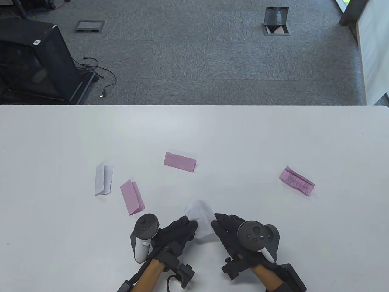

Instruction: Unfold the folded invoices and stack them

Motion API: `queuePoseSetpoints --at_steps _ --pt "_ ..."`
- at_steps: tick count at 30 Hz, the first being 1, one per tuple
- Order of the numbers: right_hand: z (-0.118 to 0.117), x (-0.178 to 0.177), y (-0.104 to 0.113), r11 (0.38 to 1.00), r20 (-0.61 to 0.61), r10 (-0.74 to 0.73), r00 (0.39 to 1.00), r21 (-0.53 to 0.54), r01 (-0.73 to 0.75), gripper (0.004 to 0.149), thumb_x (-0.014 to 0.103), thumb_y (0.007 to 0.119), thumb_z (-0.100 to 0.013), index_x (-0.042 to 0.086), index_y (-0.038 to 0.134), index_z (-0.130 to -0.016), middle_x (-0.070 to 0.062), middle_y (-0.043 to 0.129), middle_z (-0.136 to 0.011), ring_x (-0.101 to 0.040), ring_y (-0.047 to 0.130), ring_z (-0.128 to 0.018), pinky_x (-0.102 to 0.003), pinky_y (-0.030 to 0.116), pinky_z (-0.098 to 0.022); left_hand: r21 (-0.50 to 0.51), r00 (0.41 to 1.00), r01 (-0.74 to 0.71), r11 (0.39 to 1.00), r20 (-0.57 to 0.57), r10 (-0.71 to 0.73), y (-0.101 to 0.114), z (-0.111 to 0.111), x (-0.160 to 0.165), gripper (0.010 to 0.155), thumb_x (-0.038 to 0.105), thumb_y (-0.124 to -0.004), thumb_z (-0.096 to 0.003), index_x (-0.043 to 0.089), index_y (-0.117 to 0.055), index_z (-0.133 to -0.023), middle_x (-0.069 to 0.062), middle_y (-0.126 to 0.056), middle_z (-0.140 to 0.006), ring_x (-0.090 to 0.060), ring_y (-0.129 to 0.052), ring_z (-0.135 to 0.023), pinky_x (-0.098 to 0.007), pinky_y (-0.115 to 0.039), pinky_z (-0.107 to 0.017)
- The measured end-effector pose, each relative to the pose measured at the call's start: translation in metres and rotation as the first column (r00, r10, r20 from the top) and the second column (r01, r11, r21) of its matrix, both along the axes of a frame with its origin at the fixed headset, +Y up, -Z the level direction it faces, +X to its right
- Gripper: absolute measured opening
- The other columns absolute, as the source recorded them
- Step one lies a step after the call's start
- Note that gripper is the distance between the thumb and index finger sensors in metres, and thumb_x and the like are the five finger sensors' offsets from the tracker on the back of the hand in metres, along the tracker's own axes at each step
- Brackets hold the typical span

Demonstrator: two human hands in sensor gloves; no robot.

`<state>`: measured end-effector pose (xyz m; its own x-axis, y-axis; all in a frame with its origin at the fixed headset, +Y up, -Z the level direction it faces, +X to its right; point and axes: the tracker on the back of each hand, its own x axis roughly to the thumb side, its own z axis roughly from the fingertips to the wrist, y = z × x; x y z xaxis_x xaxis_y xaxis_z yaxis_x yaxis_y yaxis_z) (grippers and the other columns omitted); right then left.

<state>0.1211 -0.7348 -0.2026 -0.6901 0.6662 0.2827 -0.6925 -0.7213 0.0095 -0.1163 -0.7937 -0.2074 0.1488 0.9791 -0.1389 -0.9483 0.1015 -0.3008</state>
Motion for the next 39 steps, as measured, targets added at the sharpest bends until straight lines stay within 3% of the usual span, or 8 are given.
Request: queuePoseSetpoints --at_steps 4,9,12,14,18,22,29,39 --pt "0.000 0.004 0.001 1.000 0.053 0.017 0.998 -0.014 -0.016 0.045 0.045 0.066 -0.049 0.020 0.075 -0.085 -0.003 0.095 -0.074 -0.030 0.094 -0.072 -0.055 0.066 -0.063 0.062 0.992 0.083 0.995 -0.095 -0.077 0.008 0.003 -0.005 0.041 0.035 -0.080 -0.0524 0.019 -0.082 -0.090 -0.014 -0.092 -0.088 -0.037 -0.088 -0.077 -0.054 -0.075 -0.058" --pt "0.011 0.011 0.024 0.991 0.130 0.015 0.991 0.130 -0.032 0.052 0.050 0.064 -0.050 0.019 0.065 -0.092 0.000 0.091 -0.074 -0.026 0.093 -0.068 -0.051 0.067 -0.062 0.110 0.948 0.257 0.960 -0.223 -0.229 0.016 0.005 -0.011 0.040 0.036 -0.084 -0.0502 0.021 -0.082 -0.087 -0.012 -0.094 -0.083 -0.034 -0.091 -0.073 -0.051 -0.077 -0.055" --pt "0.023 0.001 0.033 0.991 0.017 -0.106 0.994 0.088 0.104 0.049 0.048 0.065 -0.049 0.021 0.067 -0.090 0.001 0.092 -0.072 -0.026 0.093 -0.067 -0.051 0.067 -0.063 0.121 0.937 0.286 0.951 -0.243 -0.251 0.020 0.008 -0.010 0.040 0.036 -0.085 -0.0493 0.022 -0.082 -0.086 -0.012 -0.093 -0.082 -0.033 -0.091 -0.073 -0.051 -0.077 -0.055" --pt "0.026 -0.008 0.031 0.997 -0.002 -0.061 0.998 0.056 0.061 0.050 0.049 0.066 -0.049 0.021 0.066 -0.091 0.000 0.091 -0.074 -0.027 0.092 -0.069 -0.052 0.066 -0.064 0.148 0.925 0.326 0.934 -0.254 -0.283 0.022 0.010 -0.008 0.040 0.036 -0.086 -0.0490 0.023 -0.081 -0.086 -0.011 -0.093 -0.083 -0.033 -0.090 -0.073 -0.050 -0.077 -0.055" --pt "0.022 -0.018 0.016 0.999 0.018 0.048 0.999 0.024 -0.049 0.057 0.053 0.065 -0.048 0.019 0.062 -0.095 -0.004 0.087 -0.083 -0.032 0.089 -0.076 -0.055 0.065 -0.064 0.228 0.910 0.390 0.892 -0.243 -0.335 0.029 0.015 0.004 0.040 0.036 -0.088 -0.0478 0.024 -0.080 -0.085 -0.010 -0.093 -0.082 -0.032 -0.091 -0.072 -0.049 -0.078 -0.055" --pt "0.022 -0.019 0.009 0.997 0.034 0.017 0.999 -0.081 -0.014 0.063 0.055 0.065 -0.048 0.017 0.056 -0.098 -0.007 0.082 -0.088 -0.035 0.085 -0.079 -0.057 0.063 -0.064 0.298 0.893 0.442 0.846 -0.228 -0.387 0.032 0.018 0.014 0.041 0.037 -0.089 -0.0471 0.027 -0.079 -0.085 -0.008 -0.092 -0.084 -0.031 -0.090 -0.075 -0.050 -0.077 -0.057" --pt "0.018 -0.017 -0.001 0.978 0.052 -0.049 0.997 -0.200 0.058 0.072 0.059 0.064 -0.046 0.013 0.050 -0.100 -0.009 0.080 -0.088 -0.037 0.084 -0.080 -0.058 0.063 -0.063 0.370 0.900 0.433 0.822 -0.132 -0.415 0.030 0.019 0.028 0.040 0.037 -0.089 -0.0474 0.027 -0.079 -0.086 -0.009 -0.089 -0.091 -0.034 -0.085 -0.083 -0.053 -0.073 -0.063" --pt "0.002 -0.005 -0.015 0.921 0.059 -0.236 0.970 -0.303 0.243 0.055 0.046 0.069 -0.048 0.016 0.061 -0.093 -0.006 0.088 -0.074 -0.030 0.092 -0.068 -0.054 0.066 -0.063 0.324 0.944 0.311 0.893 0.001 -0.329 0.024 0.016 0.019 0.040 0.040 -0.083 -0.0500 0.025 -0.081 -0.087 -0.012 -0.088 -0.095 -0.039 -0.083 -0.086 -0.057 -0.071 -0.064"
